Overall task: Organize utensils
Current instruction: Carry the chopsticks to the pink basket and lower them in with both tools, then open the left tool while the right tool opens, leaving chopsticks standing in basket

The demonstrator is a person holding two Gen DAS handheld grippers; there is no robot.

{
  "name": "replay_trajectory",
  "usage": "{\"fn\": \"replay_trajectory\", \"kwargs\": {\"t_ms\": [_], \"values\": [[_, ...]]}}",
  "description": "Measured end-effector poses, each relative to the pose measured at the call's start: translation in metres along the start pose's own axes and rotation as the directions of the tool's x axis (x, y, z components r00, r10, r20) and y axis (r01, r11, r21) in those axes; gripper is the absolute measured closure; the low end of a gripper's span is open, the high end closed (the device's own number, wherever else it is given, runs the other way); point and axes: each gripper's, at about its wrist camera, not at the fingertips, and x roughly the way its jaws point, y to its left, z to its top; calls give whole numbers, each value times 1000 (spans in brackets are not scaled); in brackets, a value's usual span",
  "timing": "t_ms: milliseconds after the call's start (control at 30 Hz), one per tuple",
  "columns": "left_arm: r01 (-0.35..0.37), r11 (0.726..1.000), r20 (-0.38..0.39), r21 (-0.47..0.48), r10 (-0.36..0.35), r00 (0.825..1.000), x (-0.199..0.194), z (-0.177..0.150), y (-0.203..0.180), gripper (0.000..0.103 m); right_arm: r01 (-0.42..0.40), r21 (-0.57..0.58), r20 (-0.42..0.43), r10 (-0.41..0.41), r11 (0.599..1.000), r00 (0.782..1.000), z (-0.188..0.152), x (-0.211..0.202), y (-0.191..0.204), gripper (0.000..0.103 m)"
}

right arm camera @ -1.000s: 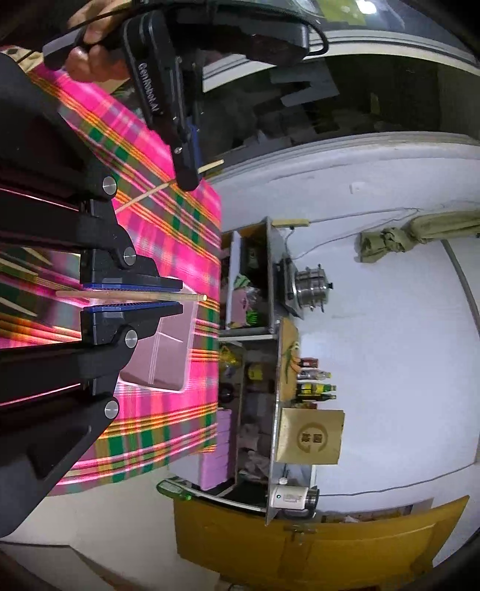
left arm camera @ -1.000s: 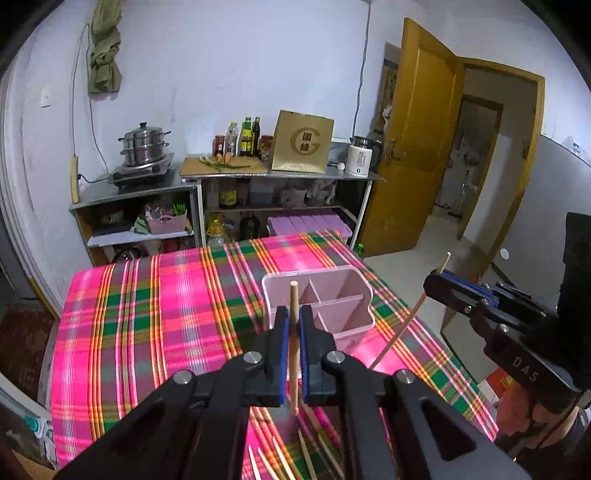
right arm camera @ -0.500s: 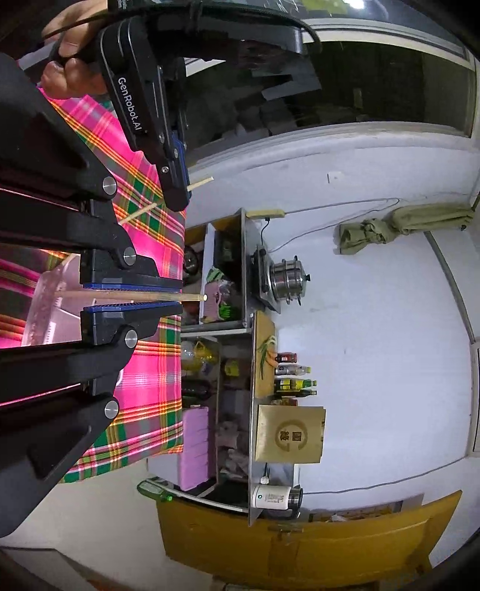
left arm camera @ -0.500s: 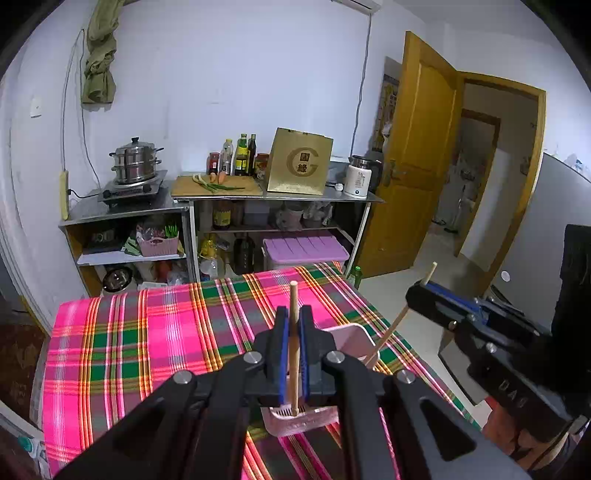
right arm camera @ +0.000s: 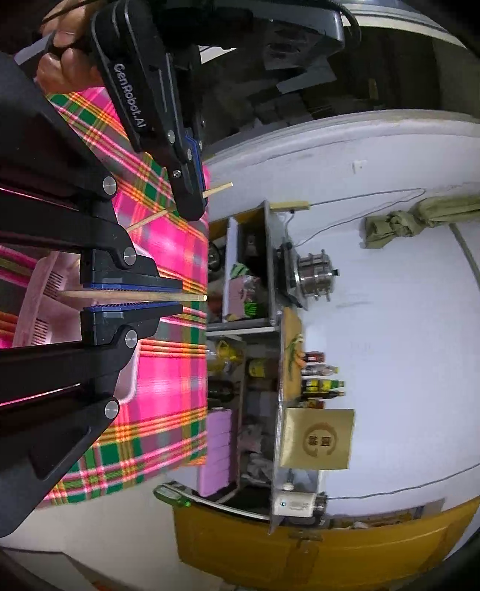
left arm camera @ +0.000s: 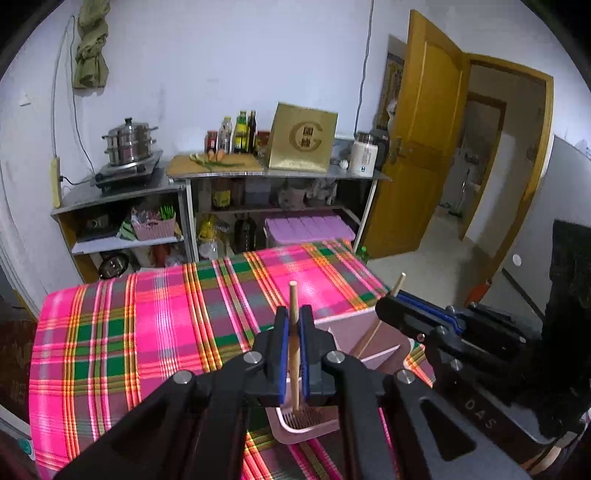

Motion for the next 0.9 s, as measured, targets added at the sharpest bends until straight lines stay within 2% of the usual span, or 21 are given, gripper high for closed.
{"fn": "replay_trajectory", "kwargs": {"t_ms": [300,533,600,667,900], "values": [[-15,1000,-63,-3,15,998,28,-15,3,97,12,12,-59,-11,1000,998,-14,23,-9,98],[-24,1000,-80,0,24,996,31,-22,3,96,29,18,-89,-27,999,996,-18,26,-14,98],[-26,1000,-80,3,26,996,28,-24,3,92,31,20,-94,-29,999,995,-18,23,-13,96],[-26,1000,-76,1,26,997,24,-25,3,81,33,19,-89,-31,999,996,-18,19,-12,83],[-30,1000,-52,-9,30,998,-5,-37,5,78,44,17,-69,-43,999,997,-21,-9,-6,82]]}}
